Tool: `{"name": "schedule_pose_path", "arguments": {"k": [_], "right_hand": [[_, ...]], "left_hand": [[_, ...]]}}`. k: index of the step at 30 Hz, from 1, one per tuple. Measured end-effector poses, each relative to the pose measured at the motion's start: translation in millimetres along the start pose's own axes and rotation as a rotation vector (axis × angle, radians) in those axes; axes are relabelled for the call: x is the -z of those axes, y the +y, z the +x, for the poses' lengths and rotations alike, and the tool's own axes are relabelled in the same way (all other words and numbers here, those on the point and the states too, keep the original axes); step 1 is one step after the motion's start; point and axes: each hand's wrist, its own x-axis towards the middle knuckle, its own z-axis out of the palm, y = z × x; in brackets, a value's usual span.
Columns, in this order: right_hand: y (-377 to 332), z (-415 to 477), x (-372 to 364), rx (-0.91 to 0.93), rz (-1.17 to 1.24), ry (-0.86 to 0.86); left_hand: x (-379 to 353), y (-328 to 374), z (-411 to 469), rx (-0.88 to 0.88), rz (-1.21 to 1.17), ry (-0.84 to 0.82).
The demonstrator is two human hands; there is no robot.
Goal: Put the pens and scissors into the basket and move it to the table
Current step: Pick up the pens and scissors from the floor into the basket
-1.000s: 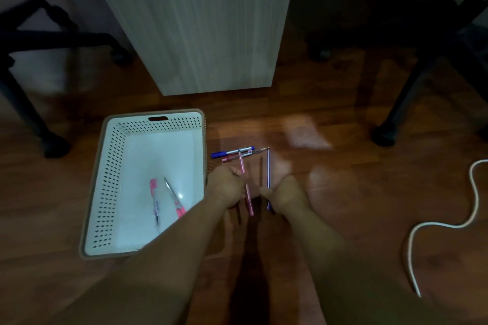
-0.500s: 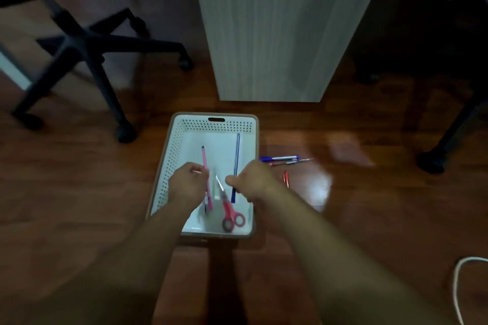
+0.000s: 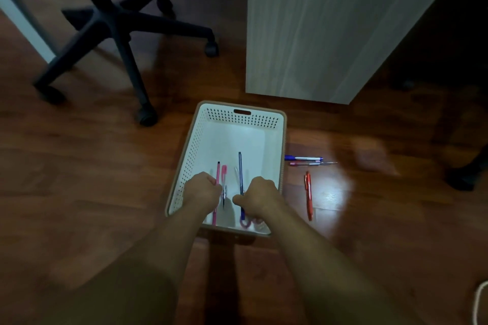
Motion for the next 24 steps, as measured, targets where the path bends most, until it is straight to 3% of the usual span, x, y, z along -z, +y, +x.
{"name": "schedule_pose_path", "arguments": {"k": [4, 12, 17, 24], "right_hand": [[4.3, 7.1, 5.0, 0.024, 0.026, 0.066], [38.6, 6.6, 54.8, 0.066, 0.303, 0.545], [82.3, 15.4, 70.9, -0.091, 0.412, 0.577], [137.8, 26.0, 64.6, -0.203, 0.388, 0.491]], "left_hand": [[-0.6, 7.4, 0.8, -0.013, -0.043, 0.045], [-9.3, 45.0, -11.2, -0.220, -0.167, 0.092], [-24.4, 88.1, -22.0, -0.394, -0.219, 0.115], [-65.1, 146.3, -32.2, -0.566, -0.159, 0.138]]}}
